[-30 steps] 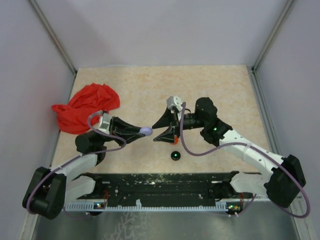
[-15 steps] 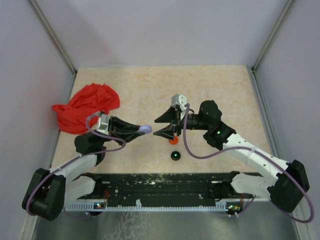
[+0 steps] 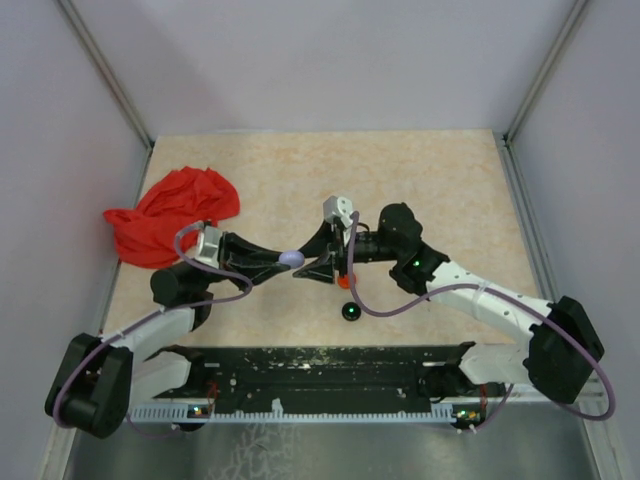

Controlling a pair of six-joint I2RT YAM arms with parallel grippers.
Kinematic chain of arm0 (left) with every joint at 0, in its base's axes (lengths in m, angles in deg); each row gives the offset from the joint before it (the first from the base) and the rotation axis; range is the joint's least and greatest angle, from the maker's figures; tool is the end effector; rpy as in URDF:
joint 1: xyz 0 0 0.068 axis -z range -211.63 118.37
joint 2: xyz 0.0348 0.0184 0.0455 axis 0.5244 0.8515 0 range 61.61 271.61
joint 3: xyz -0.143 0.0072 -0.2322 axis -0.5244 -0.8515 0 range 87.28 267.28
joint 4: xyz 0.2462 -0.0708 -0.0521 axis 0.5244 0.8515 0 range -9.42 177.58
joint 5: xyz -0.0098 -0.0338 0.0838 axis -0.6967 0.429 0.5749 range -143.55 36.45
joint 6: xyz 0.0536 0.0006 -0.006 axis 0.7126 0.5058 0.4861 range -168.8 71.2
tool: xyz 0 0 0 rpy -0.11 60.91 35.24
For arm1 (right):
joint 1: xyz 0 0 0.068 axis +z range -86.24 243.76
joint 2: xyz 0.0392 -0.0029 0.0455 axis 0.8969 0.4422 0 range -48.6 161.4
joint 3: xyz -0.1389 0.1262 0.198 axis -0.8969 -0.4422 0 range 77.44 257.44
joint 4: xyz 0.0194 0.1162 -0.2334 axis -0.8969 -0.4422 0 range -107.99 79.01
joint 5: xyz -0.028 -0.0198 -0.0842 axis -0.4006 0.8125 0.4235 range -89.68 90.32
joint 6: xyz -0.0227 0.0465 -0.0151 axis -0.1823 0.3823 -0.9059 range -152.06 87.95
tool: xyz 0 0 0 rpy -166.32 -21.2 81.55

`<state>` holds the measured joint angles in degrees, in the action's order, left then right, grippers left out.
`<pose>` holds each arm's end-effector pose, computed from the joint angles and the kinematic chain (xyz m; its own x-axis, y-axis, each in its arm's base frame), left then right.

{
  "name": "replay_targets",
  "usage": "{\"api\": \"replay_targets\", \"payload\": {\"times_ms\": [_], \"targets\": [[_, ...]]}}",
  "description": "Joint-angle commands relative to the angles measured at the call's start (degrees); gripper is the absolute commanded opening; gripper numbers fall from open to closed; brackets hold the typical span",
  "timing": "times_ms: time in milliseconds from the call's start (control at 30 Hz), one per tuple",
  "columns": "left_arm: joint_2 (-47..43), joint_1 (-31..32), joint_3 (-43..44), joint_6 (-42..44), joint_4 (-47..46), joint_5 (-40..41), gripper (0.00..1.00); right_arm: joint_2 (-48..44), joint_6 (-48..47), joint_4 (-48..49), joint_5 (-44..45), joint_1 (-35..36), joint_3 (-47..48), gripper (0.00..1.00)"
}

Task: Insert the wireless bluetooth earbuds into the charging case
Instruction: Place the charging case at the center of the board.

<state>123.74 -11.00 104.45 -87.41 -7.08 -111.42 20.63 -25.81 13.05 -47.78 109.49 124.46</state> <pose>0.1584 -0.0919 0.2791 0.0155 -0.3605 -0.9326 0.9976 0.0686 -0.0099 0.1719 0.2144 0.3264 -0.0864 0.0154 -0.9961 -0.9940 -0.0686 0.0851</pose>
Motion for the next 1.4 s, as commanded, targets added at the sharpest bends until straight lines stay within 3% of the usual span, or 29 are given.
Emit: {"api": "replay_targets", "payload": {"times_ms": [0,400,500,667,833,1100,1367], "targets": [[0.49,-0.14,1.02,-0.65,-10.38,-0.78,0.0,1.1,1.49,5.99,-1.02,0.5,2.59,0.42],[0.2,-0.14,1.47,1.23,-6.19,-0.41,0.04,0.8,1.89,4.49,-0.07,0.43,2.63,0.11],[-1.71,-0.15,1.86,4.32,-0.69,0.29,0.13,0.11,2.49,3.93,0.58,-0.38,2.34,0.09],[-7.26,-0.14,2.61,14.5,14.29,4.36,0.5,-1.61,6.84,4.94,0.82,-4.37,0.63,0.09],[-12.91,-0.14,4.01,23.83,30.33,12.26,0.67,-2.43,6.82,-0.8,3.0,-7.64,-0.04,0.09],[-17.86,-0.14,7.12,31.55,48.69,30.6,0.78,-2.01,8.62,-11.15,9.29,-13.48,-1.88,0.09],[-18.3,-0.14,10.48,33.41,58.14,40.23,0.82,4.99,13.3,-19.01,15.82,-20.42,-3.06,0.09]]}}
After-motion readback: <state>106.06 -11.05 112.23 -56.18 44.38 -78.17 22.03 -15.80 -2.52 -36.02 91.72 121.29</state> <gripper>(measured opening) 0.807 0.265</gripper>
